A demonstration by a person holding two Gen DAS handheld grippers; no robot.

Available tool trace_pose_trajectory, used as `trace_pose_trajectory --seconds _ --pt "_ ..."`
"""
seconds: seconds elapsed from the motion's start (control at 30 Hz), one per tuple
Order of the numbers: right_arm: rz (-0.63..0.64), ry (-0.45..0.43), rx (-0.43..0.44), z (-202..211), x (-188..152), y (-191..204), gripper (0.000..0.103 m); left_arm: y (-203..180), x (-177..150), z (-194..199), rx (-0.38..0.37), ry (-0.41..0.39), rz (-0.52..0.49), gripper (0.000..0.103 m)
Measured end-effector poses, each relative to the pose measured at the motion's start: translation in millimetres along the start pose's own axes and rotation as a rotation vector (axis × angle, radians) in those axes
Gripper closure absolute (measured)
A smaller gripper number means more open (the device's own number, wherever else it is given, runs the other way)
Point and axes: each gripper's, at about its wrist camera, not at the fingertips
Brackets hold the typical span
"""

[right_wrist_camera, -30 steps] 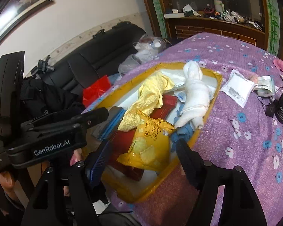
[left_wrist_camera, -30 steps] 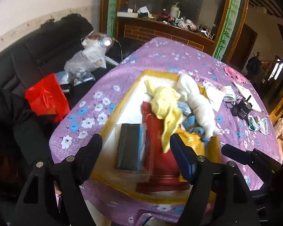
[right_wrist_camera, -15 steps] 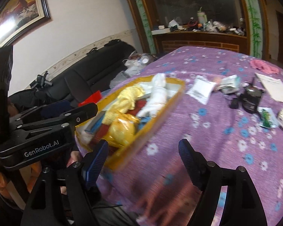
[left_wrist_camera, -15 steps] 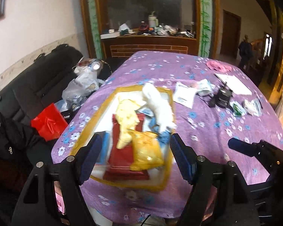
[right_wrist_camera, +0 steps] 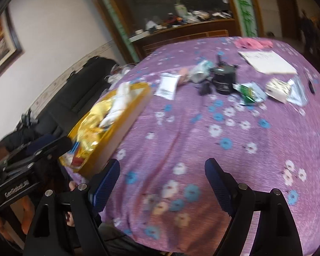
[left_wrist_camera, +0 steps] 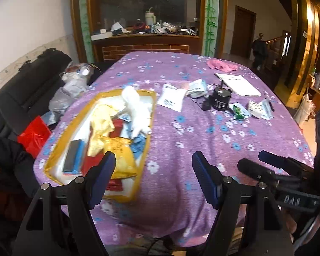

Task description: Organize soft objects

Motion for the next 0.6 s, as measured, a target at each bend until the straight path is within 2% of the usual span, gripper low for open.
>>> trace_pose_trajectory --seconds 0.27,0.6 --pt "-0.091 -0.009 -0.041 0.0 13.7 -40.6 0.021 -2.6 10.6 -27.3 -0.079 0.051 0.068 0.029" --pt "-0.113 0.019 -0.072 -44.3 47.9 -67.4 0.021 -5.3 40.5 -81.9 -0.105 0.104 0.085 0.029"
Point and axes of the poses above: each gripper's, at about its wrist camera, not at the fingertips, and z roughly against the way its jaws point, y to its left, x to its top, and after that the axes turned 8 degrees about -y, right-handed
